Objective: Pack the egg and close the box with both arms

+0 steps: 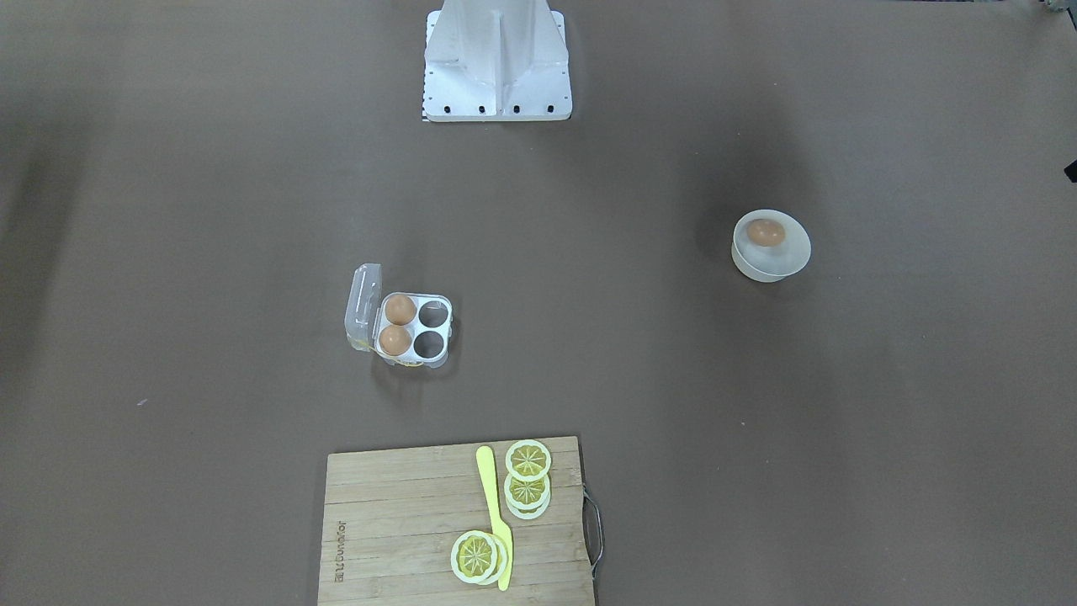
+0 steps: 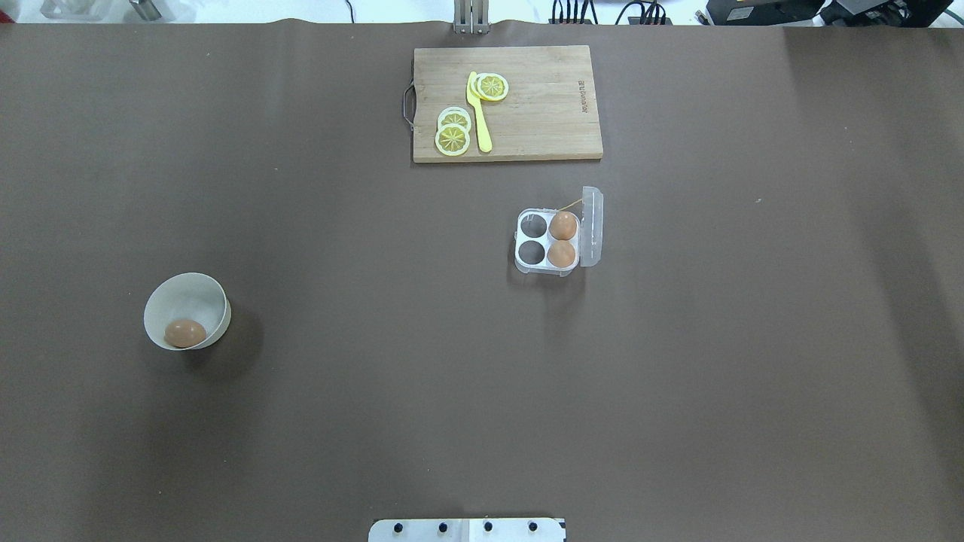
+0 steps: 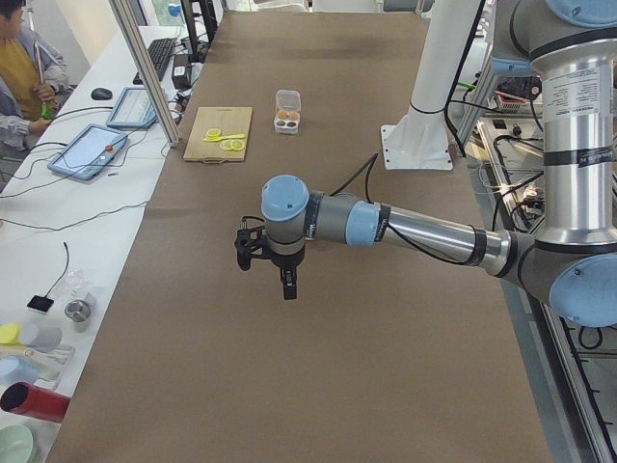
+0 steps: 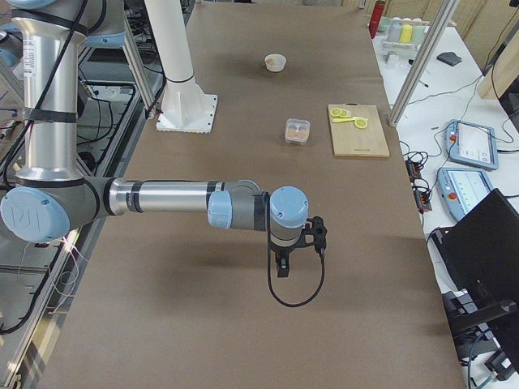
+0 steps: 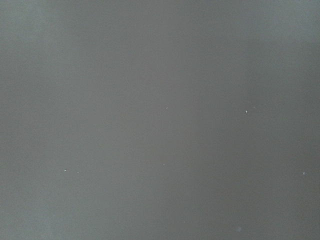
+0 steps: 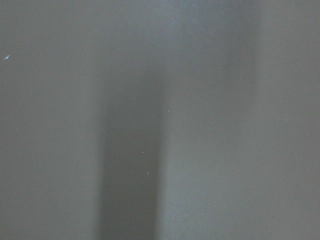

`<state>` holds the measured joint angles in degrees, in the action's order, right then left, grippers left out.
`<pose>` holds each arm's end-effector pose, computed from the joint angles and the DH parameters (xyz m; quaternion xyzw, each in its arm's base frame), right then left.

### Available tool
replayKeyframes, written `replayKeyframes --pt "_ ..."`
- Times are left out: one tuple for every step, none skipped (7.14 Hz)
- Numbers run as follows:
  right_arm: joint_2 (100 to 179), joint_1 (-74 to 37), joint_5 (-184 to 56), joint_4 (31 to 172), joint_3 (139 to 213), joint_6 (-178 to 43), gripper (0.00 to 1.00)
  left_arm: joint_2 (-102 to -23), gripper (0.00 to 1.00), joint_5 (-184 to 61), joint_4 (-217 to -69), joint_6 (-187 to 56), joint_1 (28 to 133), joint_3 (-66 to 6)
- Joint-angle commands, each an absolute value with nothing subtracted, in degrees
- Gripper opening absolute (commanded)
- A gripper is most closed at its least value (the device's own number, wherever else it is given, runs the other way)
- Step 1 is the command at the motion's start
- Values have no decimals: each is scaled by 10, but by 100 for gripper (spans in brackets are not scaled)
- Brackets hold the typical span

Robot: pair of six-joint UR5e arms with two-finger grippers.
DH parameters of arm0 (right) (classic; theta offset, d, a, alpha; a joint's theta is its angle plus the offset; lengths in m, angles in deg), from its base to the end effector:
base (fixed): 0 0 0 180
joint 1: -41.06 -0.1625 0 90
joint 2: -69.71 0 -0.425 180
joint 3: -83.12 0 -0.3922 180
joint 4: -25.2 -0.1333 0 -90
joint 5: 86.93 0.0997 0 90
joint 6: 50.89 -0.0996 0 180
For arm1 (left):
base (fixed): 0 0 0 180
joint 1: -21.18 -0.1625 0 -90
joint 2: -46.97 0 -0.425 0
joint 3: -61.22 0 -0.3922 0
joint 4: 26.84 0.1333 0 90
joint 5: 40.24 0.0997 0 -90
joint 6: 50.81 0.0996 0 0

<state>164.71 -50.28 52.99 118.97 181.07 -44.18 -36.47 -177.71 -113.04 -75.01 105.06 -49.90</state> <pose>0.0677 -0.4520 0.6312 0.0231 -0.4214 -0.0395 0.9057 -0.0125 -0.4454 0.5337 -0.0220 0.4092 -0.1059 0.9060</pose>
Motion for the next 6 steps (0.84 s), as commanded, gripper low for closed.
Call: replayKeyframes --pt "1647 -502 532 1190 1812 -442 100 -434 97 -1777 -1131 -988 948 -514" --pt "1647 -501 532 1190 1812 -441 100 -468 97 -1773 -1161 -1128 889 -515" --pt "1647 -501 532 1190 1812 -441 100 -481 97 -1760 -1207 -1238 840 -514" --pt "1647 -501 532 1190 1812 -441 100 -493 97 -1744 -1221 -1307 807 -512" --pt "1648 -501 532 1190 1812 -440 100 -498 97 -1696 -1222 -1381 759 -514" --pt "1648 -501 533 1190 1812 -440 100 -501 90 -1647 -1239 -1458 706 -509"
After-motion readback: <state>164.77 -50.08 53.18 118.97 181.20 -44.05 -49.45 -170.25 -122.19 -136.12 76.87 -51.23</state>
